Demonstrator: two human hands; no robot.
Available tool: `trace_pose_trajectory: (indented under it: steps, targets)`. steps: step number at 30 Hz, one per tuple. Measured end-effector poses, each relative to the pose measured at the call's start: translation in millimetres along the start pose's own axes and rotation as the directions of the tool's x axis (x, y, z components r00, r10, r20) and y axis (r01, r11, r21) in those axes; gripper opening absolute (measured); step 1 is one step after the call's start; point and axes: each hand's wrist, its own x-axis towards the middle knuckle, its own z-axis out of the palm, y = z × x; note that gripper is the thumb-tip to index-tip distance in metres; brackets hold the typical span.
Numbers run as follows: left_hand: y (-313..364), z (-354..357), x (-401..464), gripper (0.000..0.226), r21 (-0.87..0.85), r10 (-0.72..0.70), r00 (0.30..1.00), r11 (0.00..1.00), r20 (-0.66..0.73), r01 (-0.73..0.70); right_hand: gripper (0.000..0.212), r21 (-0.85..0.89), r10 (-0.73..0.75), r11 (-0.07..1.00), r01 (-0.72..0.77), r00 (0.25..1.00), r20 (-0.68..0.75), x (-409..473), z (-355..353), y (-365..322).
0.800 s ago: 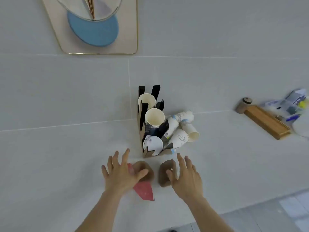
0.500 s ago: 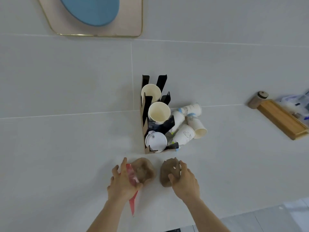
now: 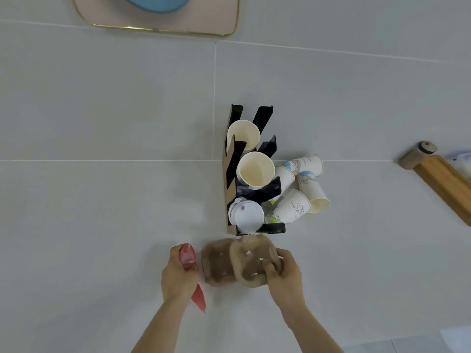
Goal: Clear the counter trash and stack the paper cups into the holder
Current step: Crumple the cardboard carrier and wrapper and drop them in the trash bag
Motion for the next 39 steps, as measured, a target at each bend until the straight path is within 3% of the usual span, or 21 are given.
trace_pose_trajectory:
  steps: [8, 14, 20, 22, 25, 27, 30, 34, 37, 39]
  targets:
    - [-2.7, 4.6, 1.2, 0.048, -0.189, -0.091, 0.989, 0.976, 0.119, 0.112, 0.02, -0.194, 0.003, 0.981, -0.001, 1.0, 0.01, -4.7, 61.4, -2.2]
    - [2.3, 2.8, -3.0, 0.05, -0.353, -0.087, 0.975, 0.923, 0.203, 0.156, 0.031, -0.296, 0.08, 0.955, -0.015, 0.975, 0.209, -3.2, 65.0, 8.9]
    - [-2.2, 0.3, -10.6, 0.06, -0.451, -0.113, 0.942, 0.856, 0.315, 0.253, 0.034, -0.413, 0.084, 0.91, 0.042, 0.956, 0.281, 0.9, 61.6, 16.4]
    - [-1.8, 2.7, -19.2, 0.053, -0.429, -0.113, 0.952, 0.873, 0.285, 0.232, 0.022, -0.4, 0.111, 0.916, -0.006, 0.964, 0.242, -0.9, 62.5, 19.6]
    - [1.5, 1.9, -23.1, 0.042, -0.301, -0.091, 0.996, 0.949, 0.023, 0.094, 0.015, -0.392, 0.136, 0.917, -0.069, 0.98, 0.147, -1.6, 60.2, 23.8]
    - [10.9, -1.8, -23.3, 0.043, -0.396, -0.07, 0.994, 0.918, -0.082, 0.032, 0.017, -0.385, 0.162, 0.918, -0.096, 0.977, 0.141, -3.2, 59.1, 23.3]
    - [34.9, 2.2, -27.9, 0.043, -0.612, -0.012, 0.998, 0.791, -0.06, -0.027, 0.019, -0.289, 0.186, 0.949, -0.126, 0.964, 0.191, -5.2, 59.0, 22.1]
    - [40.1, 26.0, -32.1, 0.032, -0.459, 0.132, 0.99, 0.878, -0.05, -0.14, 0.024, -0.004, 0.263, 0.962, -0.272, 0.926, 0.272, -13.9, 51.7, 11.3]
    - [11.5, 46.6, -31.4, 0.03, -0.053, 0.272, 0.954, 0.958, -0.129, -0.281, 0.041, 0.121, 0.282, 0.935, -0.334, 0.905, 0.319, -13.0, 42.4, 11.0]
    - [-7.3, 56.3, -34.3, 0.025, 0.175, 0.352, 0.925, 0.929, -0.141, -0.326, 0.04, 0.159, 0.247, 0.934, -0.321, 0.899, 0.362, -11.6, 40.1, 15.1]
